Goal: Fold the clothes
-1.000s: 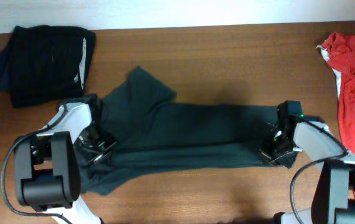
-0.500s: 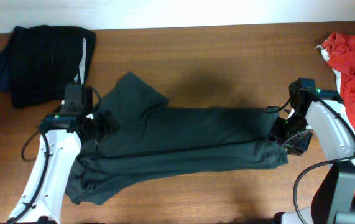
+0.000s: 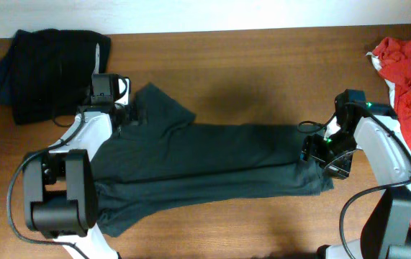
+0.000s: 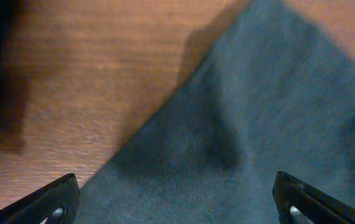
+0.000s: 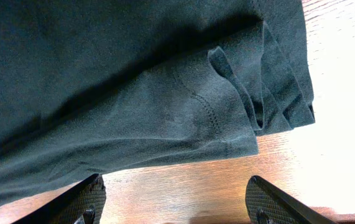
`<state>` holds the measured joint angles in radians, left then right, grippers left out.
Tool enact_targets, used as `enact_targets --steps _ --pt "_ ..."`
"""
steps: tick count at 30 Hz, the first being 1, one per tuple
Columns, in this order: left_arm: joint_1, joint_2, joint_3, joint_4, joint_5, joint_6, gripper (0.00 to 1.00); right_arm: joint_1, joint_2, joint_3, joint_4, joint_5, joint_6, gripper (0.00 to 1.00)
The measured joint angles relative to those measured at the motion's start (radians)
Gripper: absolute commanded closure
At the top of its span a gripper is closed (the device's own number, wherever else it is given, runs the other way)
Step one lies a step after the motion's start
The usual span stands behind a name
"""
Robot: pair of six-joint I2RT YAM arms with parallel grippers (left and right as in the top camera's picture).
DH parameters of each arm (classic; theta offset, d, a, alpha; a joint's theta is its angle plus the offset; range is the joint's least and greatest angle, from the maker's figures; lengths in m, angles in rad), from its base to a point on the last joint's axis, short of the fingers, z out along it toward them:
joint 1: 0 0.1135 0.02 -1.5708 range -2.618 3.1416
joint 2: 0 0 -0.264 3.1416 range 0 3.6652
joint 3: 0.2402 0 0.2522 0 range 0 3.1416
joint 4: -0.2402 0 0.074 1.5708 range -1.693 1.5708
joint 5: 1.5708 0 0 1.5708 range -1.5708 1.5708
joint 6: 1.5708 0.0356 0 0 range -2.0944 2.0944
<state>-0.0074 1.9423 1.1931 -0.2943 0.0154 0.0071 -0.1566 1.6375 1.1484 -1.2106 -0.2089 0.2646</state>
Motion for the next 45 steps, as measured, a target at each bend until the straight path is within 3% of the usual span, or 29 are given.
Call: enact_targets --steps 3,4,5,6,7,9,10,16,19,22,27,32,37,40,41,43,44,45 --pt "-0.002 0.062 0.01 0.009 -0.016 0.031 0.07 0.0 0.0 0.0 0.002 0.0 -0.003 0.24" --pt "-0.002 0.068 0.016 0.01 -0.016 0.032 0.21 0.0 0.0 0.0 0.002 0.0 -0.003 0.24" --pt "-0.002 0.078 0.026 0.017 -0.016 0.035 0.52 0.0 0.0 0.0 0.003 0.0 -0.003 0.24" --pt "-0.002 0.084 0.031 0.024 -0.015 0.038 0.9 0.0 0.0 0.0 0.004 0.0 -0.003 0.24" --pt "-0.002 0.089 0.035 0.027 -0.014 0.038 0.99 0.0 0.0 0.0 0.013 0.0 -0.003 0.23" --pt "-0.003 0.096 0.042 0.038 -0.017 0.039 0.99 0.0 -0.004 0.0 0.026 0.0 -0.003 0.16" --pt "-0.003 0.096 0.042 0.039 -0.021 0.042 1.0 0.0 -0.009 0.001 0.029 0.001 -0.003 0.02" --pt "-0.003 0.098 0.059 0.018 -0.027 0.006 0.99 0.0 -0.018 0.047 0.225 0.039 -0.055 0.01" --pt "-0.003 0.098 0.063 -0.008 -0.109 -0.06 0.99 0.0 0.028 0.05 0.321 0.067 -0.067 0.01" --pt "0.023 0.095 0.067 -0.037 -0.154 -0.087 0.99 0.0 0.125 0.05 0.425 0.076 -0.09 0.05" --pt "0.041 0.093 0.068 -0.052 -0.179 -0.099 1.0 0.002 0.235 0.052 0.623 0.089 -0.109 0.23" --pt "0.041 0.093 0.069 -0.057 -0.185 -0.102 1.0 0.076 0.284 0.052 0.711 0.147 -0.119 0.27" --pt "0.041 0.093 0.069 -0.057 -0.185 -0.102 0.99 0.101 0.311 0.052 0.727 0.298 -0.126 0.22" --pt "0.041 0.093 0.069 -0.058 -0.185 -0.102 0.99 0.101 0.324 0.058 0.745 0.306 -0.129 0.42" --pt "0.041 0.093 0.069 -0.058 -0.186 -0.102 0.99 0.101 0.329 0.061 0.753 0.296 -0.134 0.62" --pt "0.041 0.093 0.069 -0.058 -0.186 -0.102 1.0 0.101 0.331 0.061 0.756 0.285 -0.13 0.86" --pt "0.041 0.093 0.069 -0.058 -0.185 -0.102 1.0 0.101 0.332 0.062 0.753 0.279 -0.126 0.94" --pt "0.041 0.093 0.069 -0.057 -0.184 -0.102 0.99 0.101 0.332 0.064 0.742 0.275 -0.118 0.96"
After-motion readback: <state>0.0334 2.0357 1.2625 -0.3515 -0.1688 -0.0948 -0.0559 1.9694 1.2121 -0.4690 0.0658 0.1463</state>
